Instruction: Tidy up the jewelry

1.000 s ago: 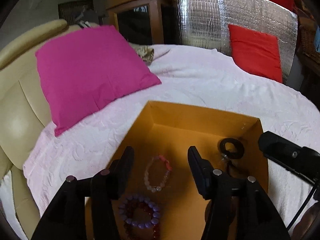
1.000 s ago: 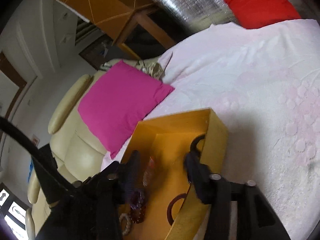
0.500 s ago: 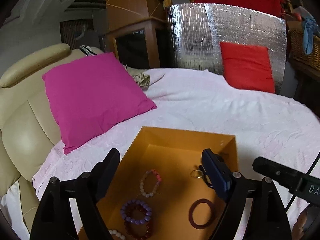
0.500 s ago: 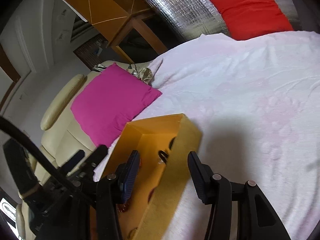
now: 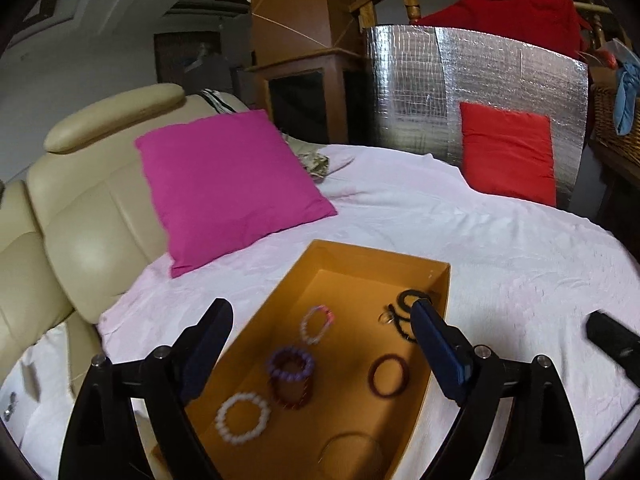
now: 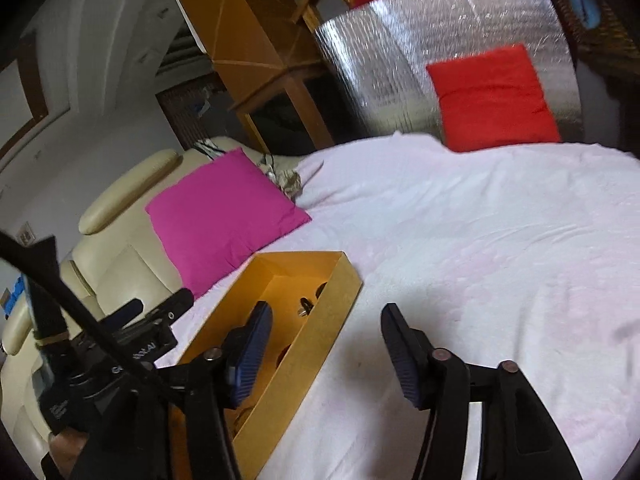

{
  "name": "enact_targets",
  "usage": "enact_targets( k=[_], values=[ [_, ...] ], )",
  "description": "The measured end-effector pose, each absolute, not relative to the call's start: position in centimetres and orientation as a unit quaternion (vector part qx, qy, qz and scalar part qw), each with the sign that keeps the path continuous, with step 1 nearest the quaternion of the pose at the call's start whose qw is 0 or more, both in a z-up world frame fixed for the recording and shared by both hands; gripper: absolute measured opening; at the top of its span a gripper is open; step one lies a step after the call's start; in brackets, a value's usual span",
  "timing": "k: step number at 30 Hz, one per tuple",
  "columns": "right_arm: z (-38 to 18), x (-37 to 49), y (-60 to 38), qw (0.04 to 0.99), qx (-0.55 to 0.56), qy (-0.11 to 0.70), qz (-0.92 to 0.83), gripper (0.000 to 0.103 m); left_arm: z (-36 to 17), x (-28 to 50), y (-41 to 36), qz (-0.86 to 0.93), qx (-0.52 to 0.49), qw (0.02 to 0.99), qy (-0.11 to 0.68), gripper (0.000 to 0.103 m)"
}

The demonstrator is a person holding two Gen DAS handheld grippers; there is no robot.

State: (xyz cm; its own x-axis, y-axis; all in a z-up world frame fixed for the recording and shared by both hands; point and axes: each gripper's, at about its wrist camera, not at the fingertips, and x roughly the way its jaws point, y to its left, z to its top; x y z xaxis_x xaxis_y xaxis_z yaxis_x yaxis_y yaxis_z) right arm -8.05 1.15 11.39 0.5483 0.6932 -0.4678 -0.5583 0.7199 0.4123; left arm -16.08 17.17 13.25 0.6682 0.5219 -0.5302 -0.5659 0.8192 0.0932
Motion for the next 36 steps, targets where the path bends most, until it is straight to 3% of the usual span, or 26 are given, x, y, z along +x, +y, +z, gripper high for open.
enact_targets(
  k=[15,36],
  values=[
    [18.9,-21.6,-3.5,0.898,0.063,0.258,0.350,0.070,21.1,-27.2,12.9,0.321,0.020,0.915,0.242,0.092],
    [22.2,-31.4,-1.2,0.890,0.029,0.293,0.349,0.071,25.8,-37.6,11.7,0.349,0.004,0.913,0.210,0.093]
  ],
)
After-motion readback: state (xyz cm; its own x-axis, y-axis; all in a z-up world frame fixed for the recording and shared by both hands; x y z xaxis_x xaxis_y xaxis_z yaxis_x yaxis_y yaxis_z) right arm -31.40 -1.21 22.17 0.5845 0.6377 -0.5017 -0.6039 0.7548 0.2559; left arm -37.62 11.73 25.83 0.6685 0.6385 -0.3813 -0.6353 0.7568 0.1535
